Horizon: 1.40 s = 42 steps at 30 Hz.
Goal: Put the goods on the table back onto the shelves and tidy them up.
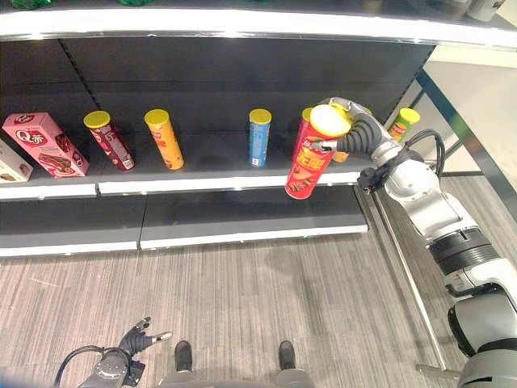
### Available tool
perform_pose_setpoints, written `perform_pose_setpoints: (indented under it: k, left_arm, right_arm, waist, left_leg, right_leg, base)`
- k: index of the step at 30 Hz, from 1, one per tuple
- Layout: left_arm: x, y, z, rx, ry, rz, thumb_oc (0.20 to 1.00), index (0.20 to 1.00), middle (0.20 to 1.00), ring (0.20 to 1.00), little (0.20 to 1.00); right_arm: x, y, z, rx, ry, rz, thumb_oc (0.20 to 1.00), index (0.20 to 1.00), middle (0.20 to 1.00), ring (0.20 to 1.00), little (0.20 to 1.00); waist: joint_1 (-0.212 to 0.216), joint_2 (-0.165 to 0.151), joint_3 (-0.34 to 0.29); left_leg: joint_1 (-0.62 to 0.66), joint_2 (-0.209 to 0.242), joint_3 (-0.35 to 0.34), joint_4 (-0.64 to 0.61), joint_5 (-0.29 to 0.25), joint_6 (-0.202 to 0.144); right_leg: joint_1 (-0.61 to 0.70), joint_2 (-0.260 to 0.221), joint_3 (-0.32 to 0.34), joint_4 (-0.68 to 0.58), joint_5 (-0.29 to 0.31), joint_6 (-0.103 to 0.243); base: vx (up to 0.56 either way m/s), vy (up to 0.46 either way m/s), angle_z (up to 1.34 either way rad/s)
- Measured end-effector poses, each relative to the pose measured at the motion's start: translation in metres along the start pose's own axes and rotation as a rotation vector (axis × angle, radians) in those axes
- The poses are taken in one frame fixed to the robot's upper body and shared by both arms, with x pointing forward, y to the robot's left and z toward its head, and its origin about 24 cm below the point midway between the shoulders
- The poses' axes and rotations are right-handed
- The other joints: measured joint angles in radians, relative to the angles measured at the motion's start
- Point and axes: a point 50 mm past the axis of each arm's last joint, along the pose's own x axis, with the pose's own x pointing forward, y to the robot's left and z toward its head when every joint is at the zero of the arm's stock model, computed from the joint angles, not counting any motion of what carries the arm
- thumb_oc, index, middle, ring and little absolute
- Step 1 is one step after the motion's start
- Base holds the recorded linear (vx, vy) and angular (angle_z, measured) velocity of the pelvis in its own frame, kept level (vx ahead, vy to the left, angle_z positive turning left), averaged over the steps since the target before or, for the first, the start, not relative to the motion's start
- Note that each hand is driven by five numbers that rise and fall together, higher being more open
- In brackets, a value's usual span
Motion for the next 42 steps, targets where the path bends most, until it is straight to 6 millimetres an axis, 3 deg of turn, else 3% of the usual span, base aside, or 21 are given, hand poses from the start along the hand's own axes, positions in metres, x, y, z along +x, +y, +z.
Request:
perform_pose_setpoints:
  k: [3, 6, 9, 11, 15, 17, 19, 20, 22, 23, 24, 25, 26, 27, 28, 29, 31, 33, 38, 42]
  left_arm:
    - [0.003, -0.004, 0.020, 0.024, -0.078, -0.019, 1.000, 1.000, 1.000, 1.000, 1.000]
    - [0.004, -0.007, 0.038, 0.022, -0.160, -0.033, 1.000, 1.000, 1.000, 1.000, 1.000]
    - [0.005, 0.001, 0.046, 0.037, -0.188, -0.018, 1.000, 1.000, 1.000, 1.000, 1.000]
    - [0.006, 0.008, 0.048, 0.050, -0.194, -0.005, 1.000, 1.000, 1.000, 1.000, 1.000]
    - [0.004, 0.016, 0.043, 0.079, -0.189, 0.008, 1.000, 1.000, 1.000, 1.000, 1.000]
    - [0.006, 0.021, 0.054, 0.110, -0.213, 0.019, 1.000, 1.000, 1.000, 1.000, 1.000]
    - [0.009, 0.027, 0.076, 0.108, -0.280, 0.043, 1.000, 1.000, 1.000, 1.000, 1.000]
    - [0.010, 0.030, 0.083, 0.114, -0.297, 0.048, 1.000, 1.000, 1.000, 1.000, 1.000]
    - [0.011, 0.033, 0.094, 0.112, -0.329, 0.059, 1.000, 1.000, 1.000, 1.000, 1.000]
    - [0.011, 0.036, 0.096, 0.116, -0.334, 0.065, 1.000, 1.000, 1.000, 1.000, 1.000]
    - [0.012, 0.037, 0.093, 0.114, -0.317, 0.067, 1.000, 1.000, 1.000, 1.000, 1.000]
    - [0.013, 0.037, 0.087, 0.117, -0.290, 0.063, 1.000, 1.000, 1.000, 1.000, 1.000]
    - [0.013, 0.036, 0.085, 0.116, -0.281, 0.059, 1.000, 1.000, 1.000, 1.000, 1.000]
    - [0.013, 0.037, 0.073, 0.114, -0.240, 0.061, 1.000, 1.000, 1.000, 1.000, 1.000]
    - [0.012, 0.036, 0.065, 0.124, -0.209, 0.043, 1.000, 1.000, 1.000, 1.000, 1.000]
    - [0.012, 0.034, 0.063, 0.123, -0.204, 0.040, 1.000, 1.000, 1.000, 1.000, 1.000]
    - [0.009, 0.023, 0.043, 0.104, -0.142, 0.015, 1.000, 1.000, 1.000, 1.000, 1.000]
    - [0.008, 0.019, 0.035, 0.101, -0.112, 0.006, 1.000, 1.000, 1.000, 1.000, 1.000]
    - [0.011, 0.006, 0.050, 0.079, -0.160, -0.018, 1.000, 1.000, 1.000, 1.000, 1.000]
    - [0.012, 0.005, 0.062, 0.073, -0.202, -0.018, 1.000, 1.000, 1.000, 1.000, 1.000]
  right_arm:
    - [-0.001, -0.001, -0.001, -0.005, 0.006, 0.002, 0.200, 0.200, 0.200, 0.200, 0.200]
    - [-0.001, -0.002, -0.002, -0.008, 0.010, 0.002, 0.200, 0.200, 0.200, 0.200, 0.200]
    - [-0.003, 0.004, -0.009, 0.016, 0.034, -0.014, 0.200, 0.200, 0.200, 0.200, 0.200]
    - [-0.004, 0.007, -0.014, 0.014, 0.057, -0.003, 0.200, 0.200, 0.200, 0.200, 0.200]
    - [0.000, 0.023, -0.009, 0.038, 0.039, 0.015, 0.200, 0.200, 0.200, 0.200, 0.200]
    - [0.001, 0.028, -0.009, 0.052, 0.043, 0.016, 0.200, 0.200, 0.200, 0.200, 0.200]
    - [0.004, 0.031, -0.004, 0.033, 0.024, 0.026, 0.200, 0.200, 0.200, 0.200, 0.200]
    - [0.007, 0.030, -0.001, 0.022, 0.014, 0.025, 0.200, 0.200, 0.200, 0.200, 0.200]
    - [0.008, 0.031, 0.002, 0.023, 0.002, 0.025, 0.200, 0.200, 0.200, 0.200, 0.200]
    - [0.010, 0.029, 0.004, 0.020, -0.008, 0.021, 0.200, 0.200, 0.200, 0.200, 0.200]
    - [0.012, 0.028, 0.007, 0.017, -0.019, 0.021, 0.200, 0.200, 0.200, 0.200, 0.200]
    - [0.013, 0.027, 0.009, 0.017, -0.027, 0.020, 0.200, 0.200, 0.200, 0.200, 0.200]
    - [0.013, 0.026, 0.010, 0.017, -0.032, 0.018, 0.200, 0.200, 0.200, 0.200, 0.200]
    - [0.017, 0.024, 0.016, 0.017, -0.052, 0.016, 0.200, 0.200, 0.200, 0.200, 0.200]
    - [0.017, 0.019, 0.016, 0.009, -0.052, 0.008, 0.200, 0.200, 0.200, 0.200, 0.200]
    - [0.016, 0.016, 0.015, -0.002, -0.047, 0.005, 0.200, 0.200, 0.200, 0.200, 0.200]
    - [0.020, 0.013, 0.018, -0.021, -0.050, 0.007, 0.200, 0.200, 0.200, 0.200, 0.200]
    - [0.022, 0.013, 0.021, -0.027, -0.059, 0.011, 0.200, 0.200, 0.200, 0.200, 0.200]
    - [0.027, 0.011, 0.030, -0.028, -0.091, 0.004, 0.200, 0.200, 0.200, 0.200, 0.200]
    - [0.031, 0.022, 0.036, 0.004, -0.117, 0.022, 0.200, 0.200, 0.200, 0.200, 0.200]
  waist:
    - [0.019, 0.009, 0.009]
    - [0.043, 0.025, 0.022]
    - [0.054, 0.006, 0.039]
    - [0.066, -0.005, 0.054]
    - [0.080, -0.003, 0.063]
    - [0.081, -0.003, 0.064]
    - [0.072, 0.004, 0.065]
    - [0.066, 0.014, 0.071]
    - [0.050, 0.024, 0.072]
    - [0.044, 0.025, 0.073]
    - [0.038, 0.022, 0.075]
    - [0.029, 0.023, 0.076]
    - [0.017, 0.029, 0.080]
    - [0.021, 0.025, 0.079]
    - [0.005, 0.007, 0.076]
    - [0.000, -0.008, 0.077]
    - [0.016, 0.015, 0.081]
    - [0.013, 0.019, 0.081]
    - [0.014, 0.022, 0.080]
    - [0.013, 0.023, 0.079]
  left_leg:
    - [-0.017, 0.003, 0.000, 0.019, -0.002, 0.002]
    - [-0.046, -0.002, -0.043, 0.018, -0.016, 0.004]
    - [-0.107, -0.022, -0.085, 0.078, -0.048, 0.007]
    - [-0.125, -0.037, -0.082, 0.113, -0.066, 0.009]
    - [-0.140, -0.046, -0.031, 0.229, -0.155, 0.033]
    - [-0.151, -0.053, -0.013, 0.276, -0.198, 0.052]
    - [-0.145, -0.065, 0.014, 0.273, -0.204, 0.064]
    - [-0.145, -0.072, 0.010, 0.272, -0.209, 0.087]
    - [-0.131, -0.076, 0.030, 0.254, -0.194, 0.088]
    - [-0.126, -0.088, 0.032, 0.240, -0.204, 0.105]
    - [-0.103, -0.097, 0.039, 0.192, -0.178, 0.113]
    - [-0.072, -0.104, 0.044, 0.129, -0.151, 0.133]
    - [-0.057, -0.107, 0.043, 0.088, -0.132, 0.140]
    - [-0.031, -0.103, 0.051, 0.015, -0.076, 0.124]
    - [-0.025, -0.132, 0.037, -0.010, -0.065, 0.119]
    - [-0.017, -0.151, 0.035, -0.013, -0.063, 0.119]
    - [0.014, -0.140, 0.030, -0.043, -0.057, 0.109]
    - [0.037, -0.125, 0.021, -0.055, -0.053, 0.103]
    - [0.044, -0.103, 0.002, -0.058, -0.048, 0.095]
    - [0.052, -0.107, 0.002, -0.059, -0.047, 0.086]
  right_leg:
    - [-0.002, 0.000, -0.006, 0.000, 0.002, -0.004]
    - [-0.019, -0.005, -0.016, 0.000, 0.006, -0.012]
    - [-0.048, -0.029, 0.002, 0.000, 0.005, -0.033]
    - [-0.055, -0.049, 0.019, 0.000, 0.016, -0.020]
    - [-0.053, -0.071, 0.066, 0.000, 0.029, -0.018]
    - [-0.054, -0.082, 0.081, 0.003, 0.037, -0.028]
    - [-0.076, -0.094, 0.096, 0.019, 0.069, -0.071]
    - [-0.111, -0.097, 0.083, 0.073, 0.072, -0.078]
    - [-0.115, -0.107, 0.084, 0.072, 0.113, -0.126]
    - [-0.126, -0.102, 0.062, 0.080, 0.146, -0.140]
    - [-0.155, -0.104, 0.040, 0.123, 0.147, -0.120]
    - [-0.188, -0.092, 0.038, 0.161, 0.106, -0.065]
    - [-0.201, -0.062, 0.050, 0.166, 0.073, -0.036]
    - [-0.217, -0.006, 0.074, 0.161, 0.025, 0.004]
    - [-0.207, 0.020, 0.070, 0.118, 0.031, 0.001]
    - [-0.195, 0.030, 0.068, 0.096, 0.045, -0.045]
    - [-0.137, 0.041, 0.066, 0.021, 0.087, -0.076]
    - [-0.107, 0.062, 0.054, 0.003, 0.095, -0.082]
    - [-0.090, 0.081, 0.028, 0.003, 0.092, -0.083]
    - [-0.080, 0.076, 0.026, 0.002, 0.089, -0.083]
  base:
    - [0.07, 0.128, 0.10]
    - [0.22, 0.310, 0.11]
    - [0.21, 0.276, 0.07]
    - [0.28, 0.445, -0.06]
    - [0.20, 0.408, -0.30]
    - [0.15, 0.370, -0.29]
    - [0.08, 0.303, -0.31]
    - [0.08, 0.240, -0.18]
    - [0.12, 0.155, -0.15]
    - [0.15, 0.178, -0.20]
    - [0.15, 0.215, -0.21]
    - [0.09, 0.158, -0.08]
    - [0.10, 0.102, -0.11]
    - [0.12, -0.001, 0.22]
    - [0.18, -0.024, 0.34]
    - [0.23, -0.078, 0.40]
    - [0.16, -0.051, 0.05]
    - [0.13, 0.011, 0.07]
    - [0.06, 0.024, 0.11]
    - [0.02, 0.015, 0.01]
